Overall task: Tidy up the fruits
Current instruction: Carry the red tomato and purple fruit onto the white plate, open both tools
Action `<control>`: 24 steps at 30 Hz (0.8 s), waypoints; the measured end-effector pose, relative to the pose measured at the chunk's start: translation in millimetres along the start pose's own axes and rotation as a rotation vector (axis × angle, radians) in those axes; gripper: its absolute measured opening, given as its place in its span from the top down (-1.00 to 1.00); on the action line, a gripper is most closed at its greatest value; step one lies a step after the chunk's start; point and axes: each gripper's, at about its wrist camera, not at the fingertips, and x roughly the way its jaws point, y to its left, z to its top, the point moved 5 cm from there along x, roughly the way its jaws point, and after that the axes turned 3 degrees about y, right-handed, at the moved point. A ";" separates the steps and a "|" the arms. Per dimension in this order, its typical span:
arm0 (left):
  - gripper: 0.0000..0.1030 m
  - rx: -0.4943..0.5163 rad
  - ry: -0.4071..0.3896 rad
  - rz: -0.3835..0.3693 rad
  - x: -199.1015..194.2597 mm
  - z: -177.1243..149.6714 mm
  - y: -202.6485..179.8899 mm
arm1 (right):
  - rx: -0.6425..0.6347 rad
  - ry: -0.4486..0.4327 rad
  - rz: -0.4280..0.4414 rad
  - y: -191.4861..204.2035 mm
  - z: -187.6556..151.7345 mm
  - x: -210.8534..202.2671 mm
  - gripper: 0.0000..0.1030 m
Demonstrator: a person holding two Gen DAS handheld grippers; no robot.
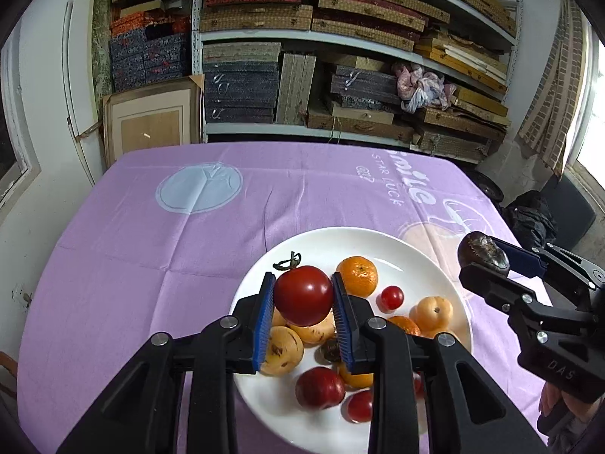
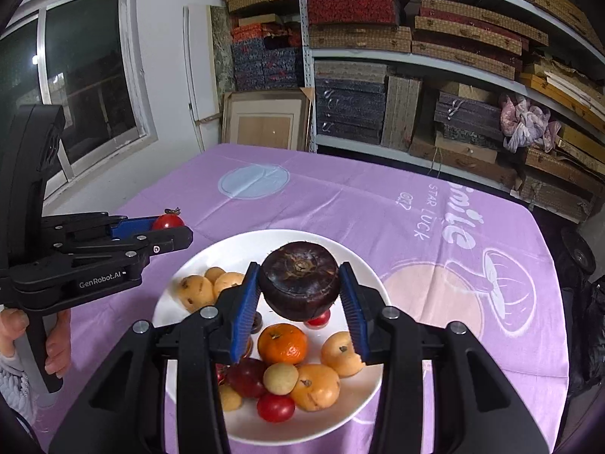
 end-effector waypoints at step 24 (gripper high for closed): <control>0.42 0.045 0.132 0.037 105.4 0.7 2.2 | 0.029 0.170 -0.006 -48.6 -31.7 113.3 0.20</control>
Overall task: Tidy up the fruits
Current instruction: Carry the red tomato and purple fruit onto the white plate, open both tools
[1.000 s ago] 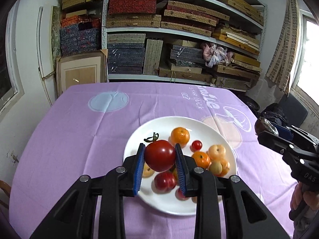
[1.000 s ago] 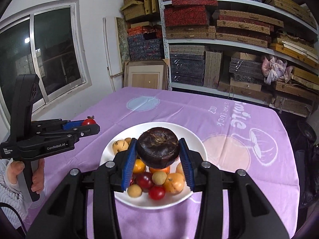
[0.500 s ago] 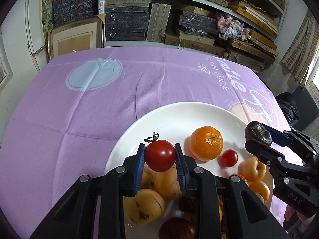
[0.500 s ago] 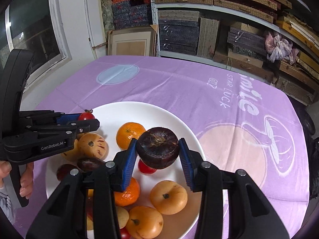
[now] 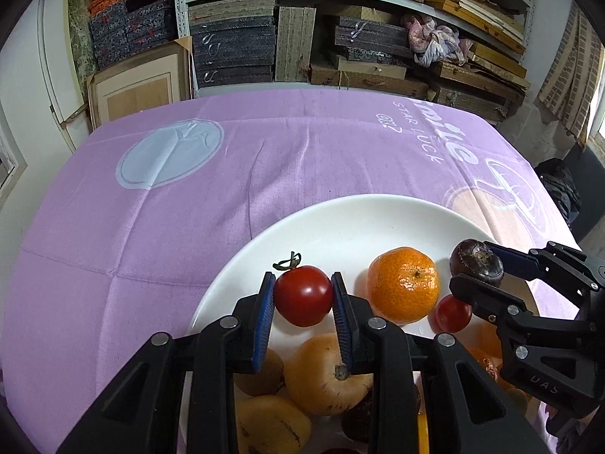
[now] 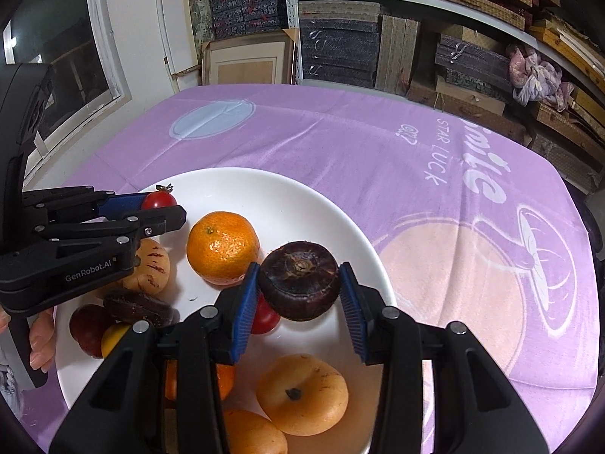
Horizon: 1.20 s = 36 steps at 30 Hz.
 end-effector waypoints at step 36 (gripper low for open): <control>-0.57 0.030 -0.178 0.114 -90.2 -1.9 -8.5 | 0.069 -0.150 0.034 6.8 -12.5 -103.3 -0.40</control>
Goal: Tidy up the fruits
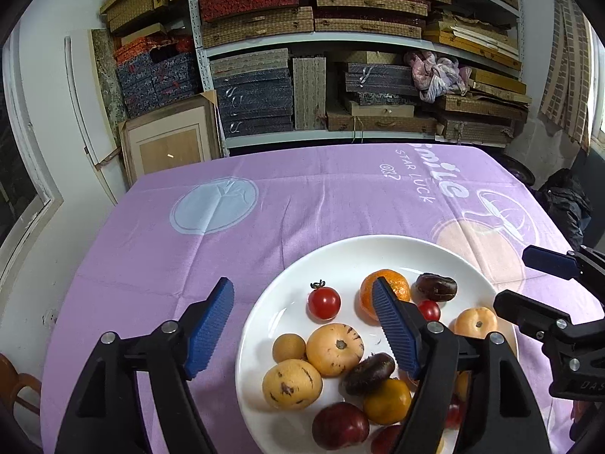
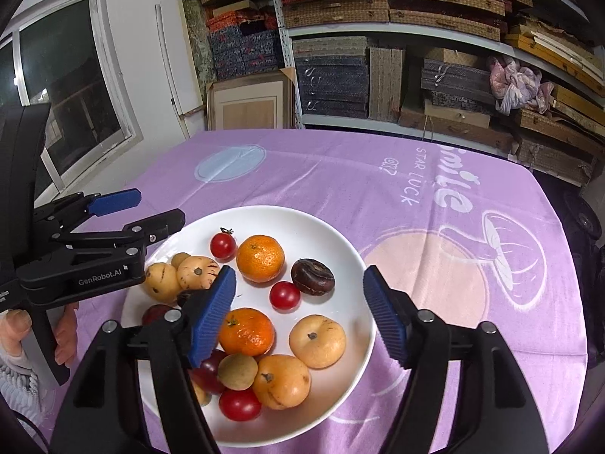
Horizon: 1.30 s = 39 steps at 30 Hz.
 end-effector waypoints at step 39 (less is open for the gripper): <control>-0.93 -0.064 0.016 -0.065 -91.1 -128.2 -0.1 | 0.029 -0.019 -0.057 63.0 -140.0 -67.5 -0.92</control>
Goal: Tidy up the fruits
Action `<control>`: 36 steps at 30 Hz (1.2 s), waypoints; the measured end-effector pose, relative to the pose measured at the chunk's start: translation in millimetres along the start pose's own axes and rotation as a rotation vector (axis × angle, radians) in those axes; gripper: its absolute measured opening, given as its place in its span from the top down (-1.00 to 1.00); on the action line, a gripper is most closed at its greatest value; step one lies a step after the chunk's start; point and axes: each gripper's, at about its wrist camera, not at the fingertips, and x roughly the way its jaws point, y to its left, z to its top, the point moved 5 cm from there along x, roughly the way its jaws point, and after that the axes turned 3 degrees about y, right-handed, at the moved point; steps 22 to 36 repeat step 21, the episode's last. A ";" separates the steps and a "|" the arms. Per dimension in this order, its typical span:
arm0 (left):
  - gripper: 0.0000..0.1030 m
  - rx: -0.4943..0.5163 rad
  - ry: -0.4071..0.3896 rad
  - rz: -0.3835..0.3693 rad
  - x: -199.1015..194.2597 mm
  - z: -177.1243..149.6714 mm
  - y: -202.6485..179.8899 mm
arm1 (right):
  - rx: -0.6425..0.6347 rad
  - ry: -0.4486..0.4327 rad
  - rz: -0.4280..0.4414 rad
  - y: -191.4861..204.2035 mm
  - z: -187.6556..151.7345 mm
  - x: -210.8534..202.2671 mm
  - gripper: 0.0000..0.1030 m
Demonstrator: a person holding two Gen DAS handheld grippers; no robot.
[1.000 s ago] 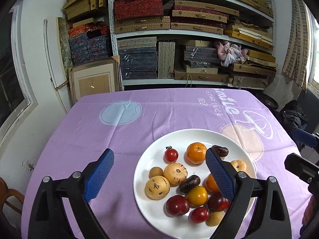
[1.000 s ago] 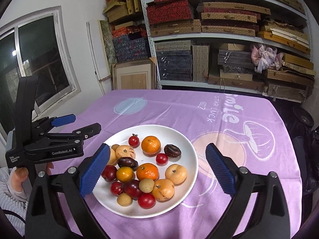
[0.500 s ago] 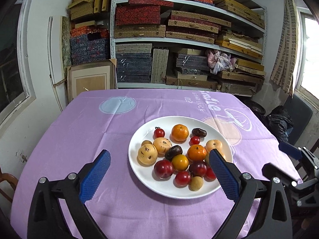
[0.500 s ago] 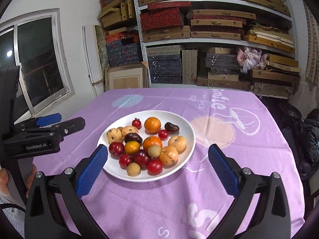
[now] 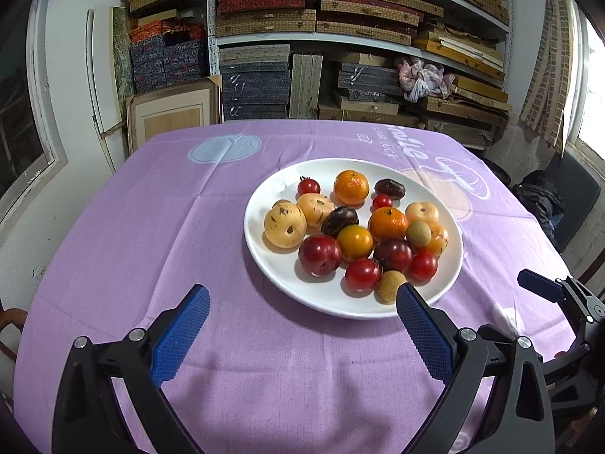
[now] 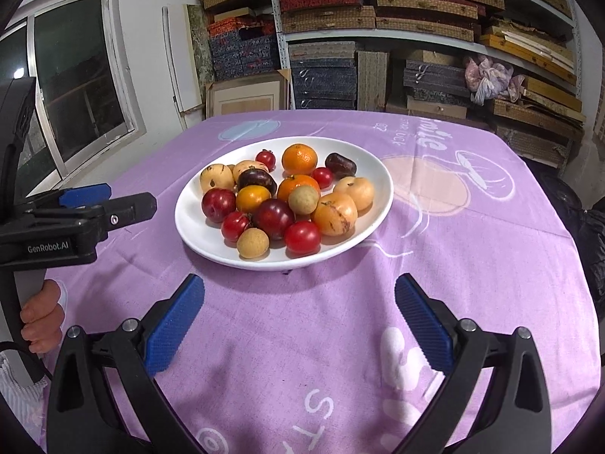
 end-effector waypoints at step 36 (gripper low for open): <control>-0.93 0.049 0.005 0.026 9.7 -22.6 -16.0 | 0.036 0.090 0.015 -9.5 -11.0 19.5 -0.92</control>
